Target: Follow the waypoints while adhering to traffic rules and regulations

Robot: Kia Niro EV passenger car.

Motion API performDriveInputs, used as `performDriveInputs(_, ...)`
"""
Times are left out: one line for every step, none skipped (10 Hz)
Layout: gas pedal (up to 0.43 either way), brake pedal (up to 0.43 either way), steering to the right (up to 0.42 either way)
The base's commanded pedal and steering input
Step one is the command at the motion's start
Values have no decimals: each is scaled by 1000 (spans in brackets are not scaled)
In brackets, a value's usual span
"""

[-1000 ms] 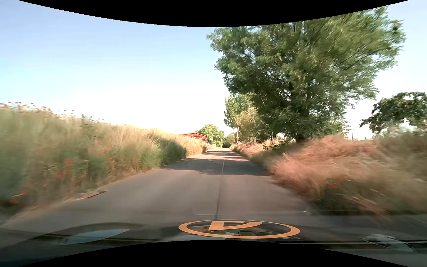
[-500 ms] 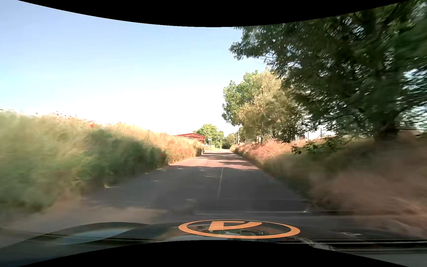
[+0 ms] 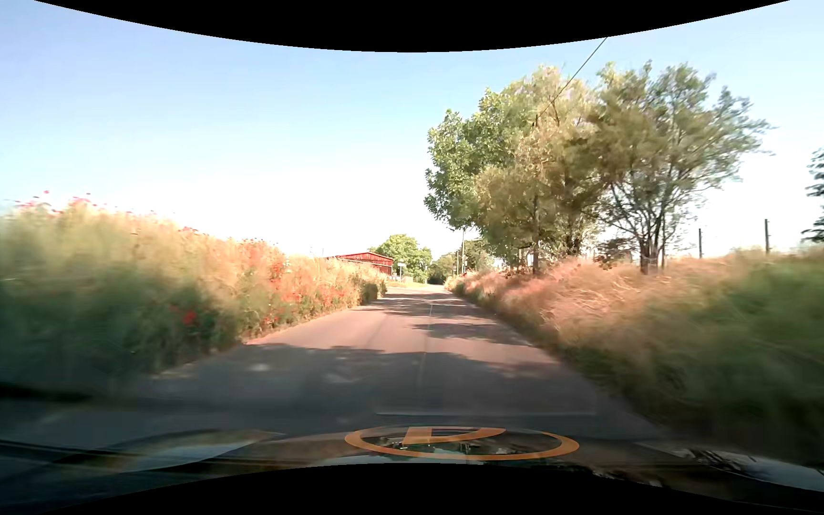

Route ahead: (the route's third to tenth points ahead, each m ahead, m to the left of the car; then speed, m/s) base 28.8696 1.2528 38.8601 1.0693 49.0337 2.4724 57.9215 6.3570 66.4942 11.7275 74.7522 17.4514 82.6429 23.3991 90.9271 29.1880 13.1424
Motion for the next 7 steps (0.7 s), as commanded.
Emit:
performDriveInputs(47, 0, 2)
performDriveInputs(47, 0, 2)
performDriveInputs(47, 0, 2)
performDriveInputs(47, 0, 2)
performDriveInputs(47, 0, 3)
performDriveInputs(47, 0, 2)
performDriveInputs(47, 0, 2)
